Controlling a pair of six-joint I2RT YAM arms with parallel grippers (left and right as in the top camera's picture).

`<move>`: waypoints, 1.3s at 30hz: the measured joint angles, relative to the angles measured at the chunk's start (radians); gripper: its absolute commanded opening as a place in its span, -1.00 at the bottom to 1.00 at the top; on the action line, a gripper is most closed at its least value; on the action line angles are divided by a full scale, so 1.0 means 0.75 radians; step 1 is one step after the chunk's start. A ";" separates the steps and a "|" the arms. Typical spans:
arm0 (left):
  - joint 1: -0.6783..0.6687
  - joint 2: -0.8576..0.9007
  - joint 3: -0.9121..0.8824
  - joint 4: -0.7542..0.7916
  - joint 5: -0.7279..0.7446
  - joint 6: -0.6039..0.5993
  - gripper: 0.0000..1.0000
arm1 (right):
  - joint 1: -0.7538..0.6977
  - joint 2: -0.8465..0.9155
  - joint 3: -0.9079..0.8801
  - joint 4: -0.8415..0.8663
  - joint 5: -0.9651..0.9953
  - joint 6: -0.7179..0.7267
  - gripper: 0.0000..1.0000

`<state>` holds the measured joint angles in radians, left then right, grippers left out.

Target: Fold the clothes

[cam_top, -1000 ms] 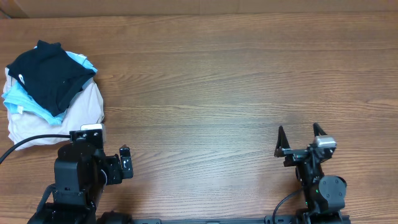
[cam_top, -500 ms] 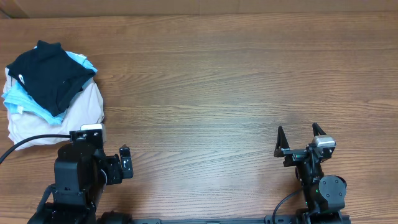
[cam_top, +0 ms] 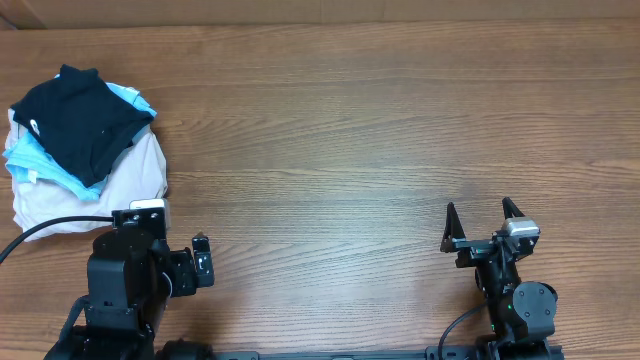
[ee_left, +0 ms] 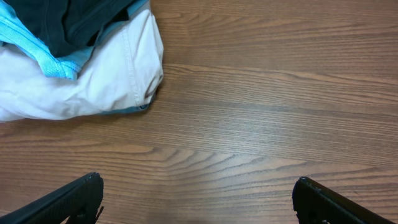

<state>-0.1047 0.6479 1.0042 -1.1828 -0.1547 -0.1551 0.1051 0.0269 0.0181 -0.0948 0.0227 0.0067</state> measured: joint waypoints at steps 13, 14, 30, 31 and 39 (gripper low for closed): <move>0.000 -0.367 -0.338 0.379 0.007 0.007 1.00 | 0.001 0.000 0.000 0.002 0.001 -0.001 1.00; 0.000 -0.416 -0.409 0.448 0.011 0.007 1.00 | 0.001 0.000 0.000 0.001 0.000 0.000 1.00; 0.004 -0.843 -1.321 1.565 0.143 0.008 1.00 | 0.000 -0.001 0.000 0.001 -0.001 -0.001 1.00; 0.004 -0.843 -1.322 1.531 0.144 0.008 0.99 | 0.000 -0.001 0.000 0.002 -0.001 0.000 1.00; 0.004 -0.843 -1.328 1.475 0.157 0.008 1.00 | 0.000 -0.001 0.000 0.002 0.000 -0.001 1.00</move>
<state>-0.1020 0.0158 0.0086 -0.0765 -0.0368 -0.1493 0.1051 0.0261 0.0181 -0.0937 0.0227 0.0063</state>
